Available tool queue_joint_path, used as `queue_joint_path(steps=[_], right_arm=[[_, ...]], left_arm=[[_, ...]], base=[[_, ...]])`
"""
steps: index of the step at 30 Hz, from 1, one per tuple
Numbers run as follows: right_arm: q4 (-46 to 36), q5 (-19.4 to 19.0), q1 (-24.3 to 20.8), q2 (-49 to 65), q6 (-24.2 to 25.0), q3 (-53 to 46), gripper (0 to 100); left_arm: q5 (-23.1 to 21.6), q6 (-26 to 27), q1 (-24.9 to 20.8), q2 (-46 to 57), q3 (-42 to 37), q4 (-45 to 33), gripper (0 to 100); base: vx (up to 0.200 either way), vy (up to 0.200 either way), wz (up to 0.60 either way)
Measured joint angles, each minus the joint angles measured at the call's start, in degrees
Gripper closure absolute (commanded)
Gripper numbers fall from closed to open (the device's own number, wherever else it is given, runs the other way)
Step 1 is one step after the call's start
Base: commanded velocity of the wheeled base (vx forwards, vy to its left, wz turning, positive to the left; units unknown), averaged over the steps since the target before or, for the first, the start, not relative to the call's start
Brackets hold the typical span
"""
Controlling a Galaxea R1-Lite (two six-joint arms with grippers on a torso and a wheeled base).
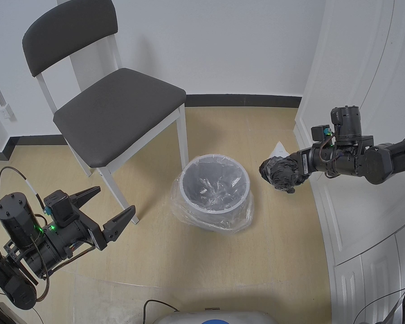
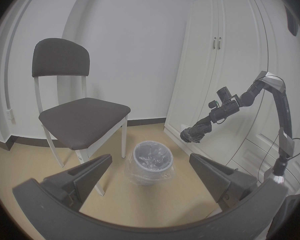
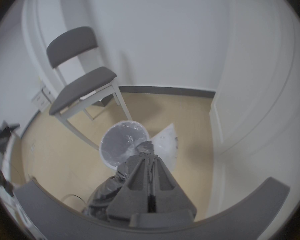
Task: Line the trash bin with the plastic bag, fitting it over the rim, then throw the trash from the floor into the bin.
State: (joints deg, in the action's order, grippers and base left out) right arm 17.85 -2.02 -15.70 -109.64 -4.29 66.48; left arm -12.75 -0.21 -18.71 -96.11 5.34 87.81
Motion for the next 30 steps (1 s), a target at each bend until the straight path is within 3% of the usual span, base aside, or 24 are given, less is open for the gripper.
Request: queue_joint_path(steps=[11, 18, 23, 27, 30], right_arm=[[1.9, 1.1, 2.6, 1.9, -40.8, -0.7, 100], [5.2, -3.5, 2.3, 0.7, -67.7, 0.1, 100], [7.4, -8.1, -0.3, -3.4, -87.1, 3.9, 100], [8.6, -10.9, -4.1, -9.5, -97.7, 9.7, 100], [9.2, -12.3, -7.2, -14.8, -100.7, 15.2, 100]], left_arm=[[0.0, 0.0, -0.2, 1.4, 0.1, 0.0, 0], [0.0, 0.0, 0.0, 1.8, 0.2, 0.0, 0], [0.0, 0.0, 0.5, 2.0, 0.3, 0.0, 0], [0.0, 0.0, 1.2, 2.1, 0.4, -0.1, 0], [0.0, 0.0, 1.8, 2.1, 0.6, 0.0, 0]], base=[[0.0, 0.0, 0.0], [0.0, 0.0, 0.0], [0.0, 0.0, 0.0], [0.0, 0.0, 0.0], [0.0, 0.0, 0.0]])
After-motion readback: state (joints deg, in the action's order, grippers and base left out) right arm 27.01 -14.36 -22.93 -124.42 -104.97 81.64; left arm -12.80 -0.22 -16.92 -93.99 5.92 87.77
